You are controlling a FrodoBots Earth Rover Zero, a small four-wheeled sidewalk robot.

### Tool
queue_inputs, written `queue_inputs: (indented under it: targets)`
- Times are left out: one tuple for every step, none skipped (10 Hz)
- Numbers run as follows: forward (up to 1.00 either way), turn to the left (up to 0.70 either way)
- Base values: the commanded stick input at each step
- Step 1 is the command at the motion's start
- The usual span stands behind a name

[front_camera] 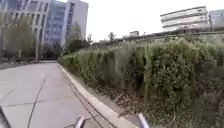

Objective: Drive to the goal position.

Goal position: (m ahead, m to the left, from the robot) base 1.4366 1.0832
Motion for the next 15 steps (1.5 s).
queue_inputs:
  targets:
    - [0.0,-0.7]
    - [0.0,-0.7]
    - [0.0,-0.7]
    - [0.0,-0.7]
    - [0.0,-0.7]
    - [0.0,-0.7]
    - [0.0,-0.7]
    - [0.0,-0.7]
    - [0.0,-0.7]
    - [0.0,-0.7]
    - [0.0,-0.7]
    - [0.0,-0.7]
    - [0.0,-0.7]
    - [0.0,-0.7]
    - [0.0,-0.7]
